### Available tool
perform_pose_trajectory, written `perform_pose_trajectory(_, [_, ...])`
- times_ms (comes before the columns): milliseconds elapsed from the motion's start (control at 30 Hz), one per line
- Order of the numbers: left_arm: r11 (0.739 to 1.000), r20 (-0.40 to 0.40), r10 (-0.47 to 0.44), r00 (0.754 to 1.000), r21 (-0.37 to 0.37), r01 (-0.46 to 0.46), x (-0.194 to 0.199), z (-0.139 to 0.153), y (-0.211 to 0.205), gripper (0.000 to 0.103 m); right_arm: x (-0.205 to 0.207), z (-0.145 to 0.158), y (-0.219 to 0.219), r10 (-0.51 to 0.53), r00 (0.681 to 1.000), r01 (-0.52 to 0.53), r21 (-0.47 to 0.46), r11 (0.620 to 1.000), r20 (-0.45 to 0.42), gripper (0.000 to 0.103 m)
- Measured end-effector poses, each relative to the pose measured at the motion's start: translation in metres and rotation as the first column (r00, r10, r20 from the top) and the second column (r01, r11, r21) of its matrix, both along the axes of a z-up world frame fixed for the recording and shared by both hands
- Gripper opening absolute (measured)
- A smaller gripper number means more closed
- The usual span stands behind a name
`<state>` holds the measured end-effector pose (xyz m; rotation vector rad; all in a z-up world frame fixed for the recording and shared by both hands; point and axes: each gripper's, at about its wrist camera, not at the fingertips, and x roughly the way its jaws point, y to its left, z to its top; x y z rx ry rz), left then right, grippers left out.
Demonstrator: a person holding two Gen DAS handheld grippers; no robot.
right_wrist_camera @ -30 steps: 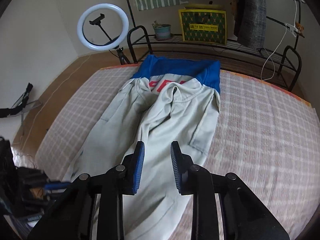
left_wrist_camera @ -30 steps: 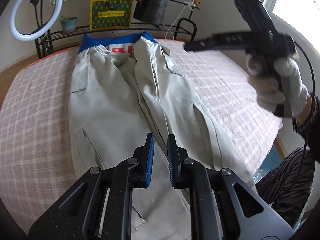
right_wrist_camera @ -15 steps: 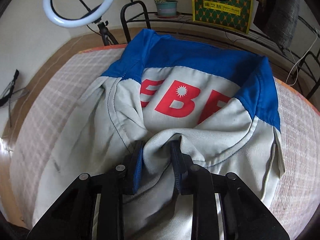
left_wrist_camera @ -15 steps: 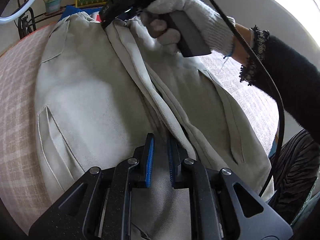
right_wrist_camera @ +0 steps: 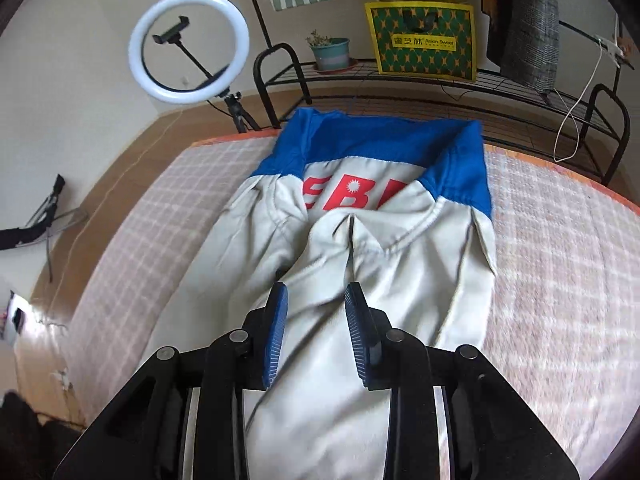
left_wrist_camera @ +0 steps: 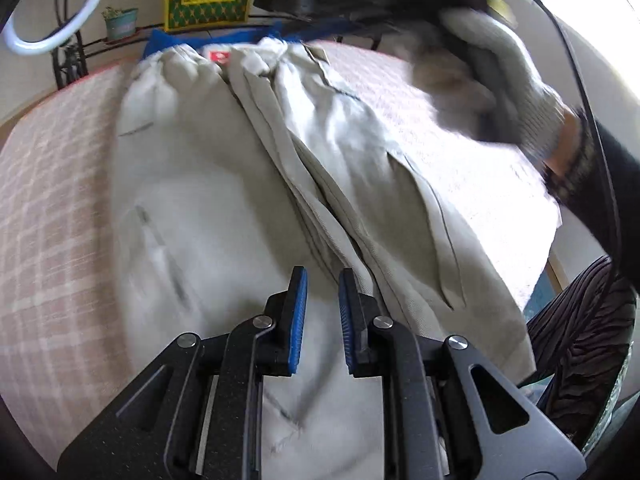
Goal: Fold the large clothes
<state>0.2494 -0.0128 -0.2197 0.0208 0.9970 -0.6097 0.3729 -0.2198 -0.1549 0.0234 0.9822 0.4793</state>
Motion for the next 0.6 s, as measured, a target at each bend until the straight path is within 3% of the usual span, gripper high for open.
perform_pose_trajectory(133, [0.998, 0.054, 0.067, 0.996, -0.004, -0.067, -0.025, 0.019, 0.021, 0.014, -0.081, 0.017, -0.023, 0.02, 1.0, -0.02, 0.012, 1.0, -0.011, 0.029])
perform_pose_trajectory(233, [0.993, 0.035, 0.117, 0.993, -0.011, -0.117, -0.049, 0.016, 0.036, 0.014, -0.14, 0.01, -0.024, 0.054, 0.997, -0.053, 0.012, 0.999, -0.046, 0.029])
perform_pose_trajectory(400, [0.986, -0.028, 0.164, 0.986, -0.024, -0.164, -0.092, 0.0, 0.048, 0.014, -0.223, -0.018, -0.011, 0.096, 0.991, -0.094, 0.024, 0.995, -0.095, 0.029])
perform_pose_trajectory(533, [0.987, -0.03, 0.155, 0.987, 0.036, -0.154, -0.111, -0.028, 0.038, 0.014, -0.262, -0.054, -0.001, 0.102, 0.982, -0.097, 0.035, 0.995, -0.158, 0.029])
perform_pose_trajectory(600, [0.988, 0.01, 0.148, 0.989, 0.04, -0.148, -0.12, -0.034, 0.037, 0.015, -0.273, -0.068, 0.0, 0.088, 0.985, -0.088, 0.01, 0.996, -0.148, 0.029])
